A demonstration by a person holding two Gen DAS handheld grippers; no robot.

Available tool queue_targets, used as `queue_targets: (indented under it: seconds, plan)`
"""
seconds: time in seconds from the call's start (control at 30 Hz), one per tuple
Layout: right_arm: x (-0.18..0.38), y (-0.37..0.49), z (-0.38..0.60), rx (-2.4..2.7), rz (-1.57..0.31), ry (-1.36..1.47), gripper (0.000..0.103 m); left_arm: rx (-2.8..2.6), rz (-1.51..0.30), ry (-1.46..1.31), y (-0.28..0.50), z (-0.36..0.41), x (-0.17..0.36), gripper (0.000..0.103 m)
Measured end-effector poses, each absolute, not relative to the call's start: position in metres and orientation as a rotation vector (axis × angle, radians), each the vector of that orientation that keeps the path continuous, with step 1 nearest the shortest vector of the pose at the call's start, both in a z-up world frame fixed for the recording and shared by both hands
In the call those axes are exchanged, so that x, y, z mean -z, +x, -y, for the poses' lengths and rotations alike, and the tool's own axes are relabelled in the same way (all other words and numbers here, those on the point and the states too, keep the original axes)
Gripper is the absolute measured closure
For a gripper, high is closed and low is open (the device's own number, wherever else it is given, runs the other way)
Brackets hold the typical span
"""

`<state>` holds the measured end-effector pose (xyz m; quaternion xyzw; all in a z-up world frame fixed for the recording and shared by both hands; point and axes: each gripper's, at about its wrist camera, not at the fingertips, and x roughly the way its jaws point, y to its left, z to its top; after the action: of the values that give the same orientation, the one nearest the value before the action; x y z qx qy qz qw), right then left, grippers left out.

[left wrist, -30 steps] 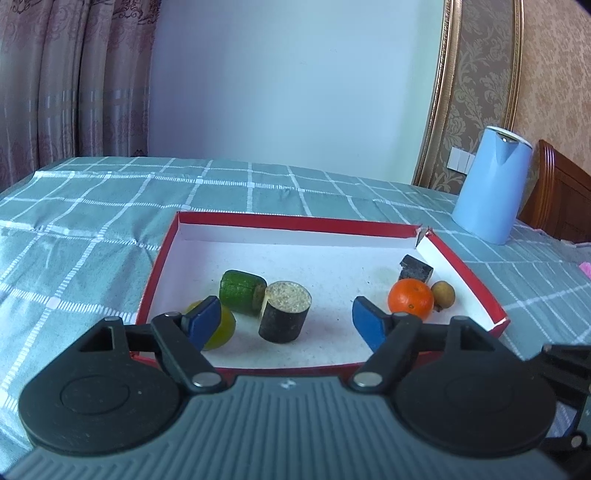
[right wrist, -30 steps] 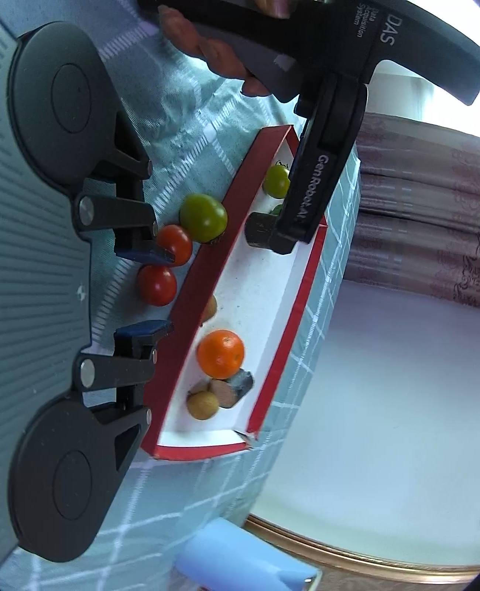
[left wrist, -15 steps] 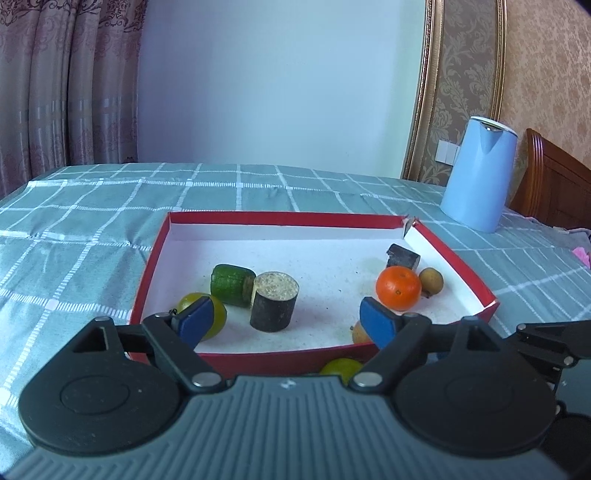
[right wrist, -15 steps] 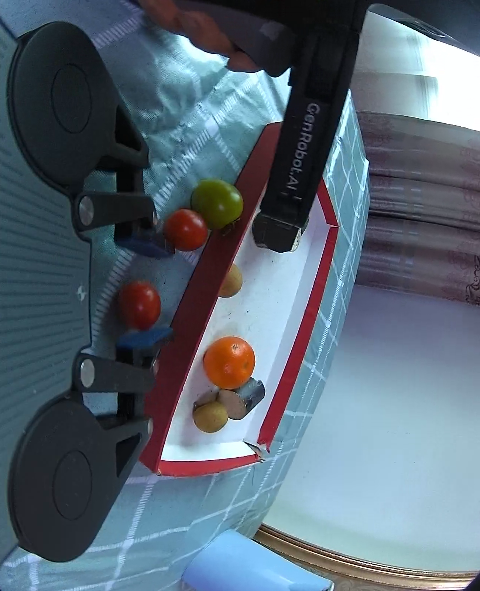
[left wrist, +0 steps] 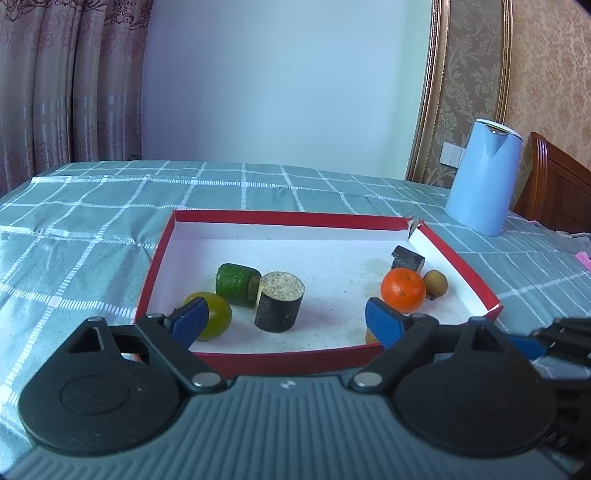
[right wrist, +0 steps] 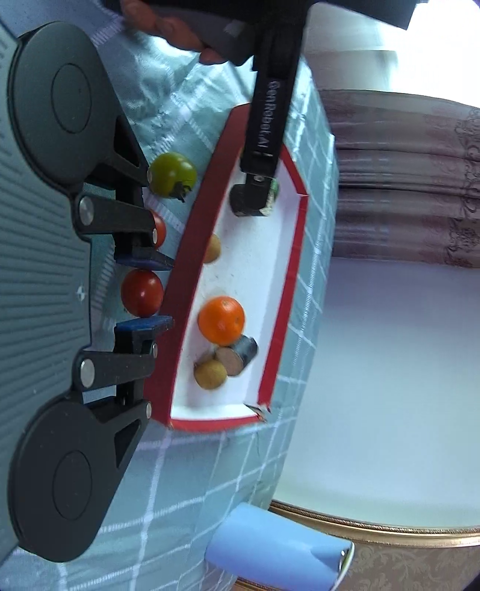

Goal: Organize fruits
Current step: 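Grasp a red cherry tomato with the right tool and drop it in the tray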

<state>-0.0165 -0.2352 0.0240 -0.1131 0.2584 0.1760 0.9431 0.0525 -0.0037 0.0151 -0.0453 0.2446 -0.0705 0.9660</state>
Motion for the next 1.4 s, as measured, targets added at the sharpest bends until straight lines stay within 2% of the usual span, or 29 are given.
queue_targets:
  seconds: [0.33,0.53,0.77,0.87,0.93,1.0,1.23,1.4]
  plan:
    - [-0.043,0.021,0.239,-0.251,-0.468,-0.244,0.077,0.148,-0.499,-0.085,0.052,0.005,-0.015,0.011]
    - [-0.025,0.067,0.234,-0.212,-0.57,-0.238,0.077,0.155,-0.501,-0.082,0.052,0.005,-0.014,0.01]
    - [-0.016,0.068,0.235,-0.184,-0.586,-0.238,0.076,0.149,-0.507,-0.078,0.052,0.007,-0.014,0.007]
    - [-0.017,0.066,0.235,-0.173,-0.574,-0.242,0.07,0.143,-0.509,-0.079,0.05,0.006,-0.013,0.006]
    - [-0.018,0.062,0.237,-0.158,-0.554,-0.232,0.05,0.134,-0.508,-0.076,0.05,0.006,-0.012,0.006]
    - [-0.022,0.051,0.242,-0.144,-0.511,-0.214,0.045,0.124,-0.508,-0.073,0.051,0.006,-0.012,0.006]
    - [-0.035,-0.003,0.26,-0.276,-0.44,-0.062,0.045,0.107,-0.512,-0.069,0.051,0.005,-0.012,0.003]
    - [-0.027,-0.034,0.241,-0.369,-0.452,-0.167,0.045,0.103,-0.515,-0.067,0.052,0.005,-0.012,0.0]
